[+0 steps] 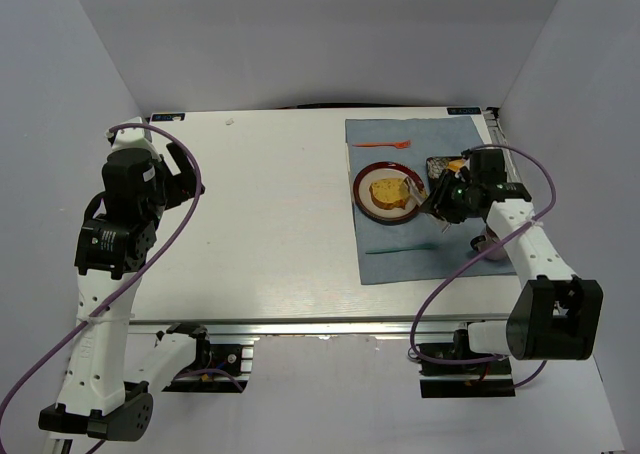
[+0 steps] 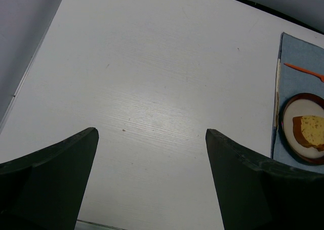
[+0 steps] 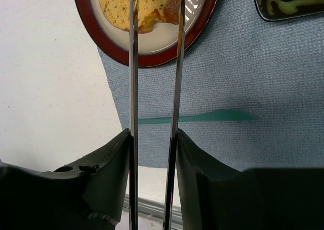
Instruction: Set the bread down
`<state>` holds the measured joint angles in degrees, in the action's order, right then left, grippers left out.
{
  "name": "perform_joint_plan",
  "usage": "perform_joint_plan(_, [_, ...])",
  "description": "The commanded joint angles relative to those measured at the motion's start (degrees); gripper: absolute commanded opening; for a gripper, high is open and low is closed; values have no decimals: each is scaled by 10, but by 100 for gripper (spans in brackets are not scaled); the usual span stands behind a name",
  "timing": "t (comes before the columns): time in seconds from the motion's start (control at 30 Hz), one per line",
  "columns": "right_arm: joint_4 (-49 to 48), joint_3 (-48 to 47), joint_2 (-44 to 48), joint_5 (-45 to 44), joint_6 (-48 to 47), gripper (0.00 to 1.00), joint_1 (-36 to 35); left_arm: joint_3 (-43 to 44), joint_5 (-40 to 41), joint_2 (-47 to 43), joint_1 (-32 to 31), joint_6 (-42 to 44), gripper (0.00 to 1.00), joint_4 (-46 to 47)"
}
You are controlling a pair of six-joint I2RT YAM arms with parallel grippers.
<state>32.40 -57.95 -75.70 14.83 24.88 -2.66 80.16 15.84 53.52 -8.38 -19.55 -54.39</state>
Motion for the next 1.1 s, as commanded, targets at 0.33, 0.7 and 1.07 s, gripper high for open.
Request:
perform_joint_plan(0.33, [93, -143, 59, -13, -20, 44, -27, -3, -6, -6, -2, -6, 98, 6])
perform_joint_plan(0.7, [52, -171, -28, -320, 222, 45, -413, 1, -14, -9, -2, -10, 98, -2])
perform_joint_plan(1.07, [51, -224, -223, -558, 325, 45, -576, 15, -25, -17, -2, -11, 98, -32])
